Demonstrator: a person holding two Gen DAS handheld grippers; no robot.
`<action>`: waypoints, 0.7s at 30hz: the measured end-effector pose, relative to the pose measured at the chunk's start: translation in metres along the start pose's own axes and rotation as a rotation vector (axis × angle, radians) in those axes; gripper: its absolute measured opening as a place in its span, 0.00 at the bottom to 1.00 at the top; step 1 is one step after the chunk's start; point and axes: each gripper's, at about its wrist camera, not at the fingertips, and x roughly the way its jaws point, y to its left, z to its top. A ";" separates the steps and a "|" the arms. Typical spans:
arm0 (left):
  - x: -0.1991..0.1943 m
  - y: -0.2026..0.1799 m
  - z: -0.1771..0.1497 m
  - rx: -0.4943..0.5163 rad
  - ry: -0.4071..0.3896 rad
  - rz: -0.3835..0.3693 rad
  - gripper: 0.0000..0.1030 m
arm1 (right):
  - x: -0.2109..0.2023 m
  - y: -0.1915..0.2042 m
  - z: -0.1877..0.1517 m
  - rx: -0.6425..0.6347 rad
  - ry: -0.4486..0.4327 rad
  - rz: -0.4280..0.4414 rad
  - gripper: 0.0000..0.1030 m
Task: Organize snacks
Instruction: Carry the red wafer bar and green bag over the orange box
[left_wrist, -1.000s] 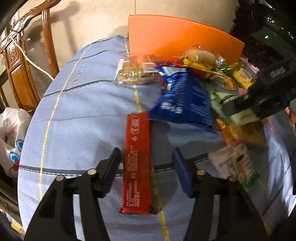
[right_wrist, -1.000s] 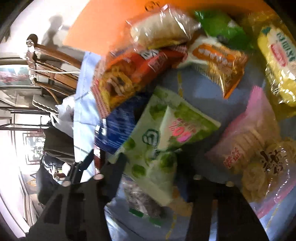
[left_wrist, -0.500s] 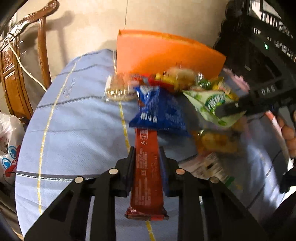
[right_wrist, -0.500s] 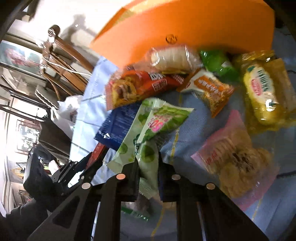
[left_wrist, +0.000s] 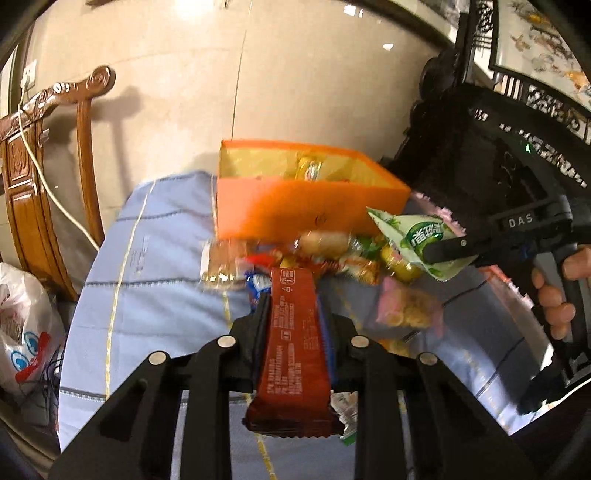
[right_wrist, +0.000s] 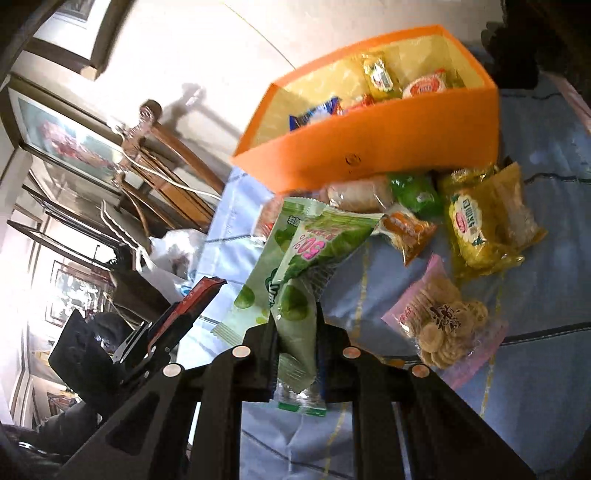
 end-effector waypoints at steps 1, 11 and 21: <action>-0.003 -0.001 0.004 -0.001 -0.008 -0.004 0.23 | -0.005 0.002 0.001 -0.004 -0.010 0.006 0.15; -0.013 -0.025 0.068 0.049 -0.093 -0.035 0.23 | -0.078 0.026 0.052 -0.045 -0.172 0.032 0.15; 0.026 -0.044 0.188 0.120 -0.184 -0.021 0.23 | -0.120 0.042 0.145 -0.040 -0.339 -0.023 0.15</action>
